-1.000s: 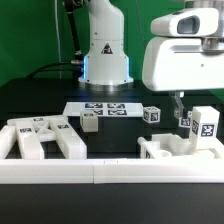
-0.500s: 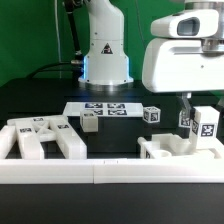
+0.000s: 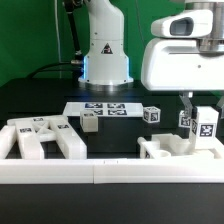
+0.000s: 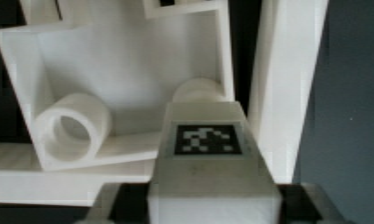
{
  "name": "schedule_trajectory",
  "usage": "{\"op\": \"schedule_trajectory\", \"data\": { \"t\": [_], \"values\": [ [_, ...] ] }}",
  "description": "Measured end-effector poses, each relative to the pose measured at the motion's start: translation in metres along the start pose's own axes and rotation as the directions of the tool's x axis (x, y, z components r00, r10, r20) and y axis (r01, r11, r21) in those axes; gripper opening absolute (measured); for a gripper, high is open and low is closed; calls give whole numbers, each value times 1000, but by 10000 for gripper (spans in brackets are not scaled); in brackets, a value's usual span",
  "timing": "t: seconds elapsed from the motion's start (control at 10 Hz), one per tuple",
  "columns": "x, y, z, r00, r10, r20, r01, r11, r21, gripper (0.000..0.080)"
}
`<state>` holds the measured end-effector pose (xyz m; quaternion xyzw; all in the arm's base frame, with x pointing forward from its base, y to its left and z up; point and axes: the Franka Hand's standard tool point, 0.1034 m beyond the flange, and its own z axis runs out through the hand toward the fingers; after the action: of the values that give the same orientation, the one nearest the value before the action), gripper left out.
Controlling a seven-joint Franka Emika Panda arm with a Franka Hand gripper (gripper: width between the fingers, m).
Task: Assemble chair
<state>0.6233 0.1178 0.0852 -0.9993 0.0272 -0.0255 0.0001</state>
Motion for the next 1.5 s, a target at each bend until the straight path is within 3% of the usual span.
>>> {"op": "schedule_trajectory", "data": {
  "t": [0.2, 0.5, 0.8, 1.1, 1.3, 1.4, 1.5],
  "values": [
    [-1, -4, 0, 973, 232, -10, -232, 973, 6, 288],
    [-1, -11, 1, 862, 506, -14, -506, 862, 24, 291],
    [-1, -11, 1, 712, 703, 1, -702, 711, 32, 291],
    [-1, -10, 2, 480, 876, 34, -877, 479, 38, 291],
    [-1, -10, 2, 500, 865, 32, -866, 499, 39, 298],
    [-1, -10, 1, 578, 816, 28, -816, 577, 42, 506],
    [-1, -13, 2, 606, 795, 25, -795, 605, 47, 506]
  ]
}}
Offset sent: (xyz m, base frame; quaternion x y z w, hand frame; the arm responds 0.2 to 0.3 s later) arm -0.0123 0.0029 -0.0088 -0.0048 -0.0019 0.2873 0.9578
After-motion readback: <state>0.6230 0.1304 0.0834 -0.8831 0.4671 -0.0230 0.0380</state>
